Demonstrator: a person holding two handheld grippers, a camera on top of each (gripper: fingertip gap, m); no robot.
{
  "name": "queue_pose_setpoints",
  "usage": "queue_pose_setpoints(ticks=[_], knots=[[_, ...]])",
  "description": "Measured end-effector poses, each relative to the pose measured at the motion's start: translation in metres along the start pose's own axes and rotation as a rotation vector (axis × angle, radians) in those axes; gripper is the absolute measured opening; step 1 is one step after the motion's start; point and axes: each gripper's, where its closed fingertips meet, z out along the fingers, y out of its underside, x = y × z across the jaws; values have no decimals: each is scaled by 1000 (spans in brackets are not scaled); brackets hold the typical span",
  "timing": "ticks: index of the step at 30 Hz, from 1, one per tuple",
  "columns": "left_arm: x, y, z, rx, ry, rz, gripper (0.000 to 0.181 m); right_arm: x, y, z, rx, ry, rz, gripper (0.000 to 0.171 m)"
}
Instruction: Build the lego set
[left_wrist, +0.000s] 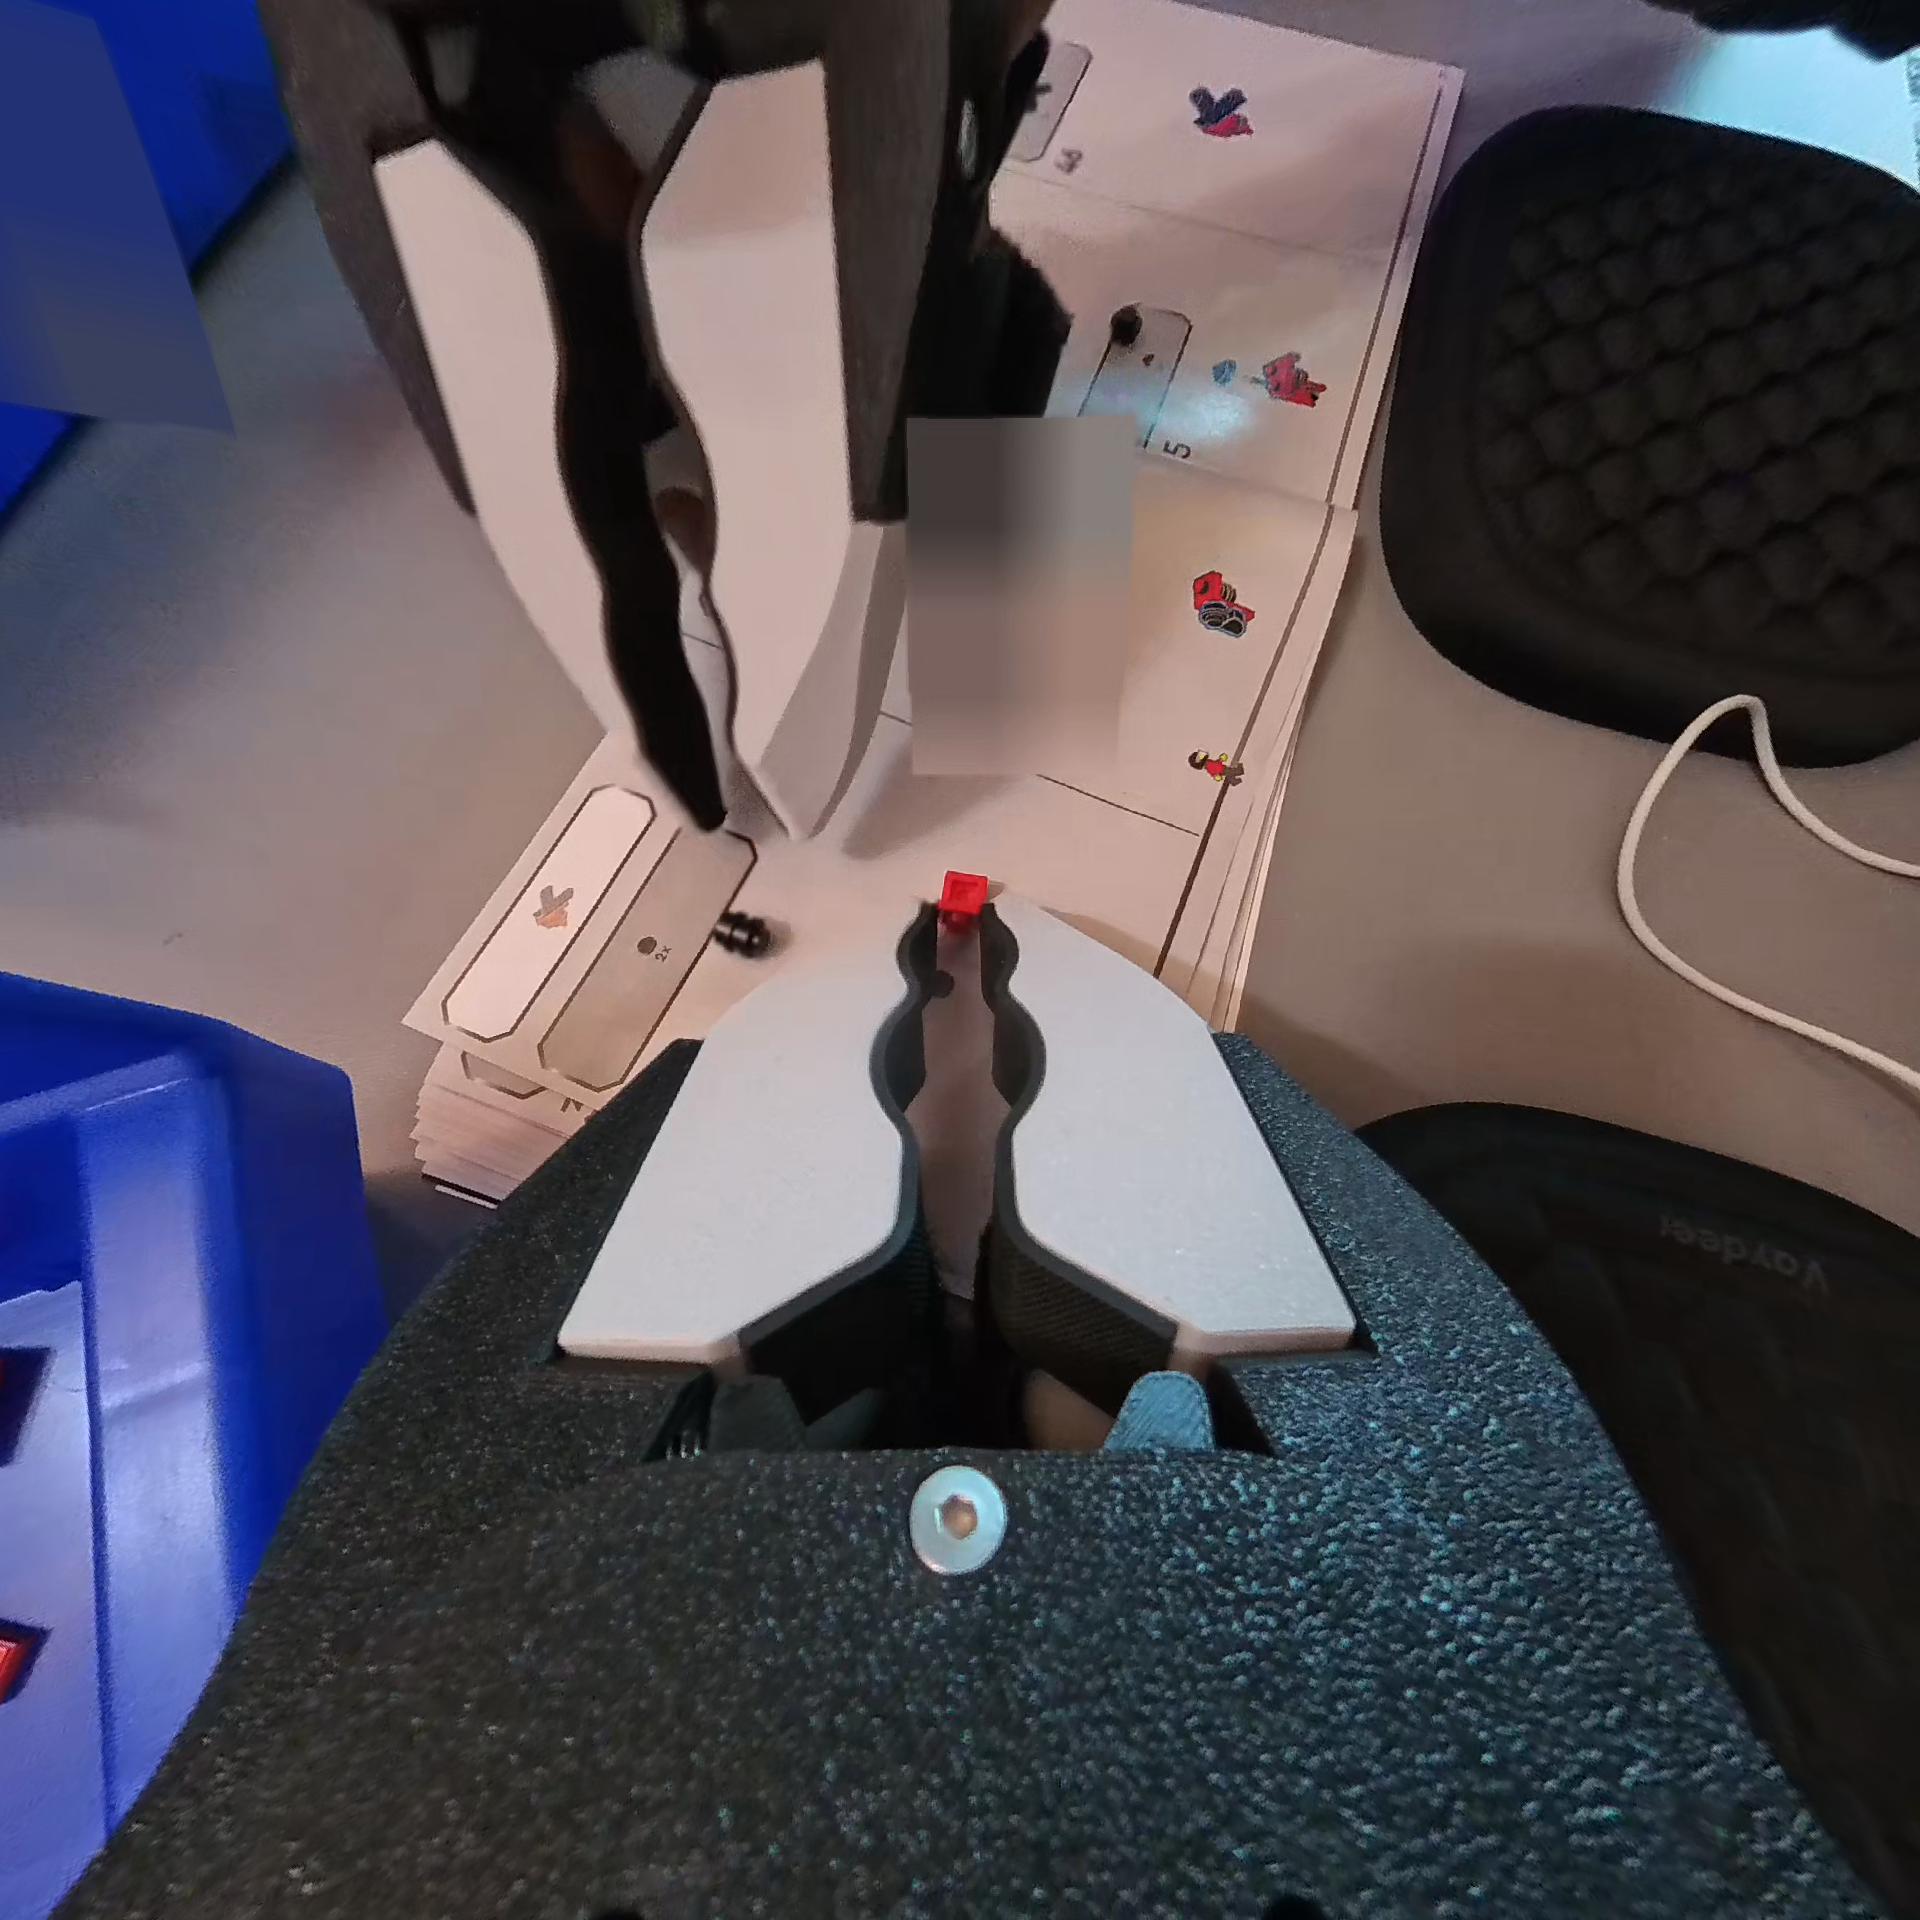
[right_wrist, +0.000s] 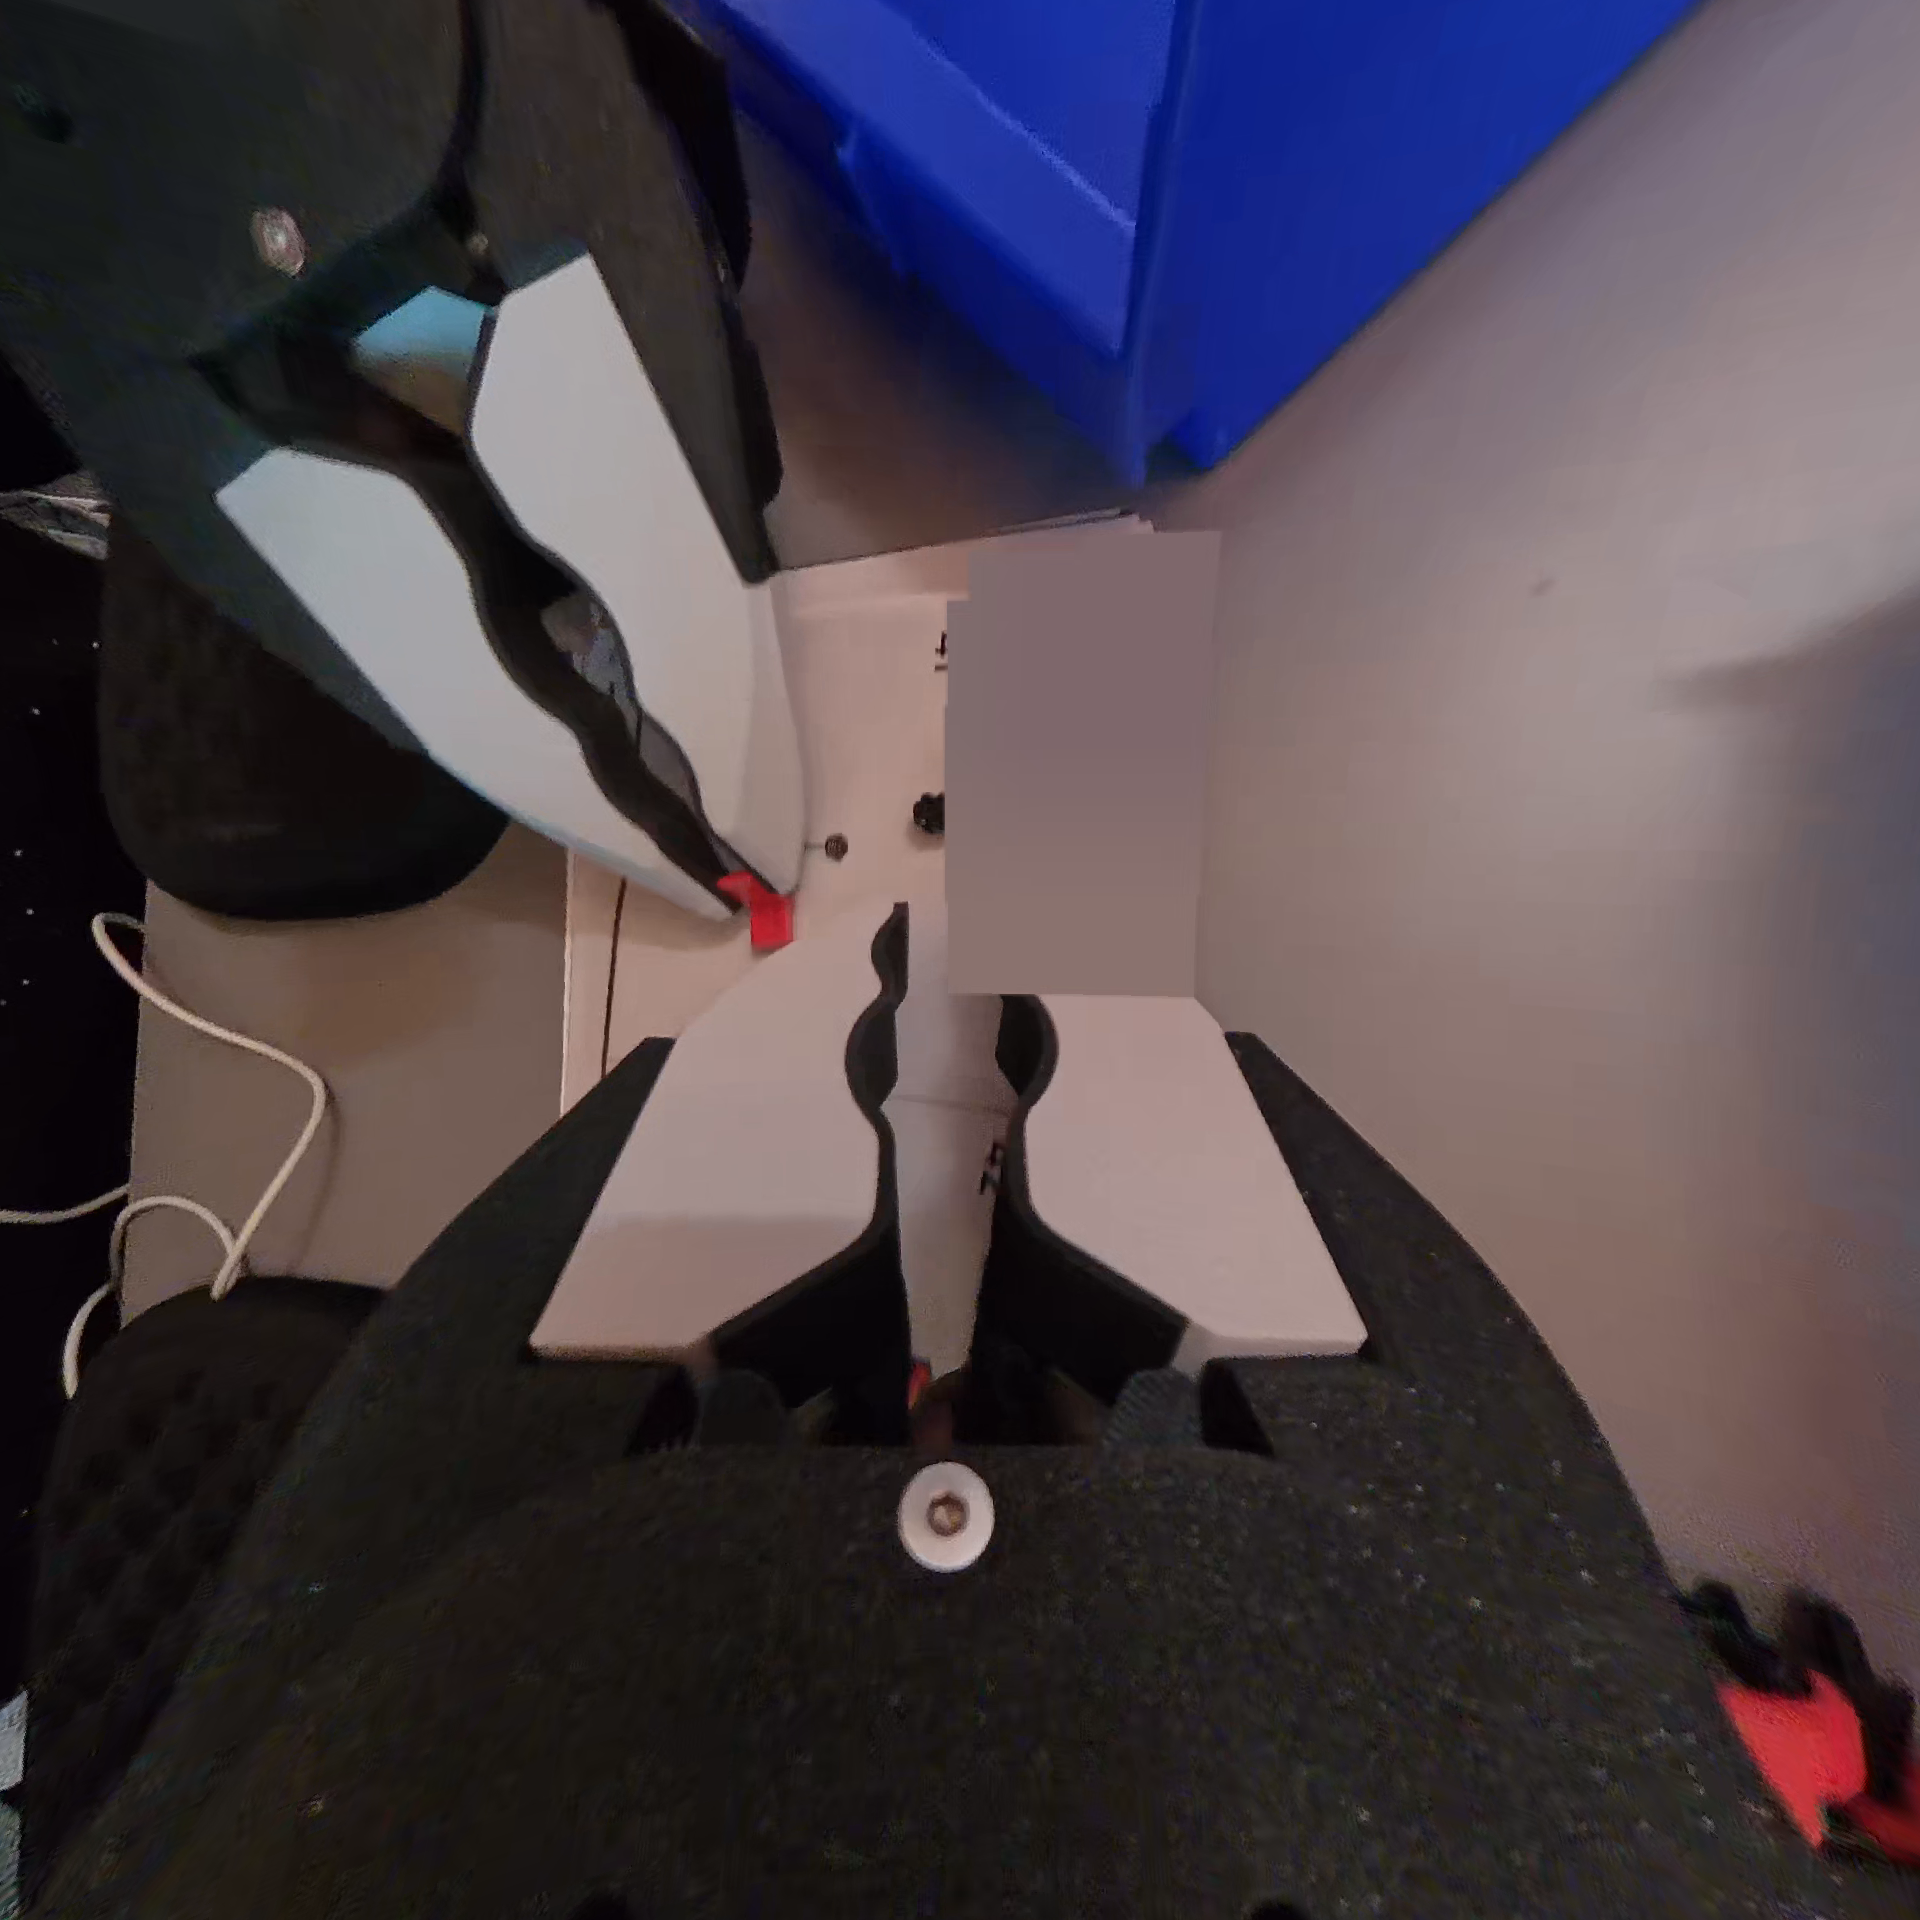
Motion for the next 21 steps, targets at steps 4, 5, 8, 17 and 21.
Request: queue_pose_setpoints(ticks=[4, 5, 8, 17, 21], knots=[[0, 0, 0, 0, 4, -4, 7, 0, -12, 14, 8, -32, -15, 17], [0, 0, 0, 0, 4, -4, 7, 0, -13, 17, 1, -34, -24, 16], [0, 0, 0, 0, 6, -6, 7, -1, -15, 22, -1, -30, -63, 9], [0, 0, 0, -1, 12, -15, 7, 7, 3, -18, -11, 452, -709, 9], [0, 0, 0, -1, 11, -14, 7, -1, 18, -10, -12, 378, -657, 13]])
